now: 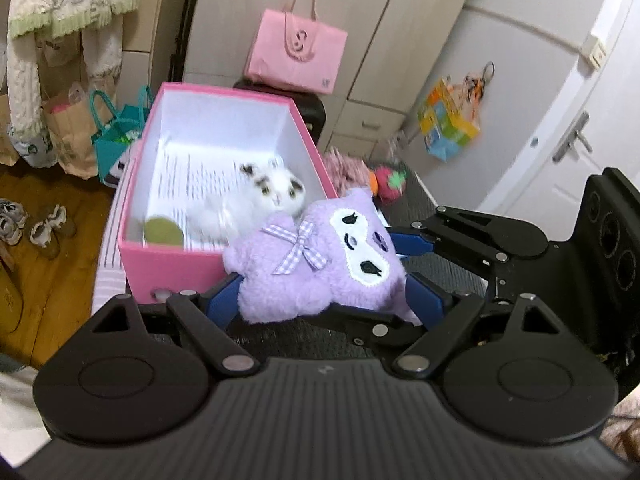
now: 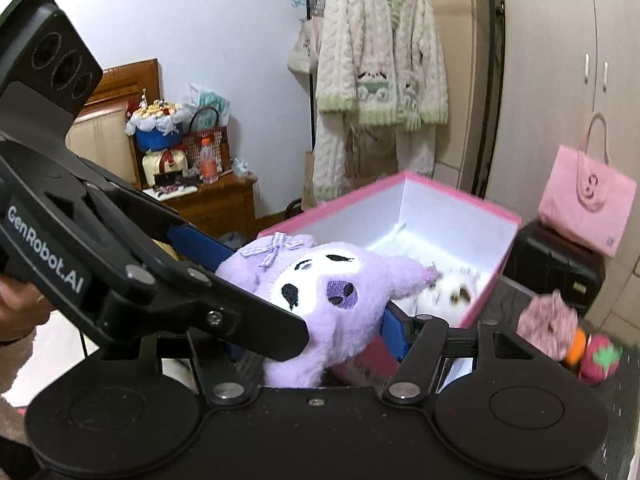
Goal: Organize soft objects
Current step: 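Carry the purple plush into the pink box and open the left gripper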
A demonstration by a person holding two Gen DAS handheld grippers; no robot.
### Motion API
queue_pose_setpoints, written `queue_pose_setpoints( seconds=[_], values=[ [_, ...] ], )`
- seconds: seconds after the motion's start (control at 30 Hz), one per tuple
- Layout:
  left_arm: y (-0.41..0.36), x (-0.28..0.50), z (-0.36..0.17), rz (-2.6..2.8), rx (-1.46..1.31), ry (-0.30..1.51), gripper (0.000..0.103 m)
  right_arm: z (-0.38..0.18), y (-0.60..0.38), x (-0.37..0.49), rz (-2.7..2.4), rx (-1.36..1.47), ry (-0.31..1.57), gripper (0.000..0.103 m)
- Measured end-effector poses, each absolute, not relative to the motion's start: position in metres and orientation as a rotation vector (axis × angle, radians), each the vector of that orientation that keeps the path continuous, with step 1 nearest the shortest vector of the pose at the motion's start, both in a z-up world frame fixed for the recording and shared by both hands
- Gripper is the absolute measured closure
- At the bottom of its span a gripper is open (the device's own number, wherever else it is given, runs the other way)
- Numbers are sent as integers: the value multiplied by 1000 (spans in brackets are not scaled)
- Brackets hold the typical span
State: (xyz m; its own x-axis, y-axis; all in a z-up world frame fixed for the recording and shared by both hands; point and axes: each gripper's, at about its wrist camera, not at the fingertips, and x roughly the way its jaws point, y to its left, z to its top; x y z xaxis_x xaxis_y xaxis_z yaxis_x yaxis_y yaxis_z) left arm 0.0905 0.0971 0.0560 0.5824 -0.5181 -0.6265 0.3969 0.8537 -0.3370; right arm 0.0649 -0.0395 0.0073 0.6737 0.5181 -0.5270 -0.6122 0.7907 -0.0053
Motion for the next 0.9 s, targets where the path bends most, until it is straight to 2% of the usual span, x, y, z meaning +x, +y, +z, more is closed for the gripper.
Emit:
queue_pose_setpoints(
  seconds=[0.2,0.53,0.9],
  values=[
    [101,142,63,-526,-180,748,17,18,-38,120,640,-170,533,35],
    [103,249,48,-477,-235,801,17,13,-36,226,636,-191,607,35],
    [95,344,4,-408,-288,968,17,-22,-36,328,675,-238,779,35]
  ],
)
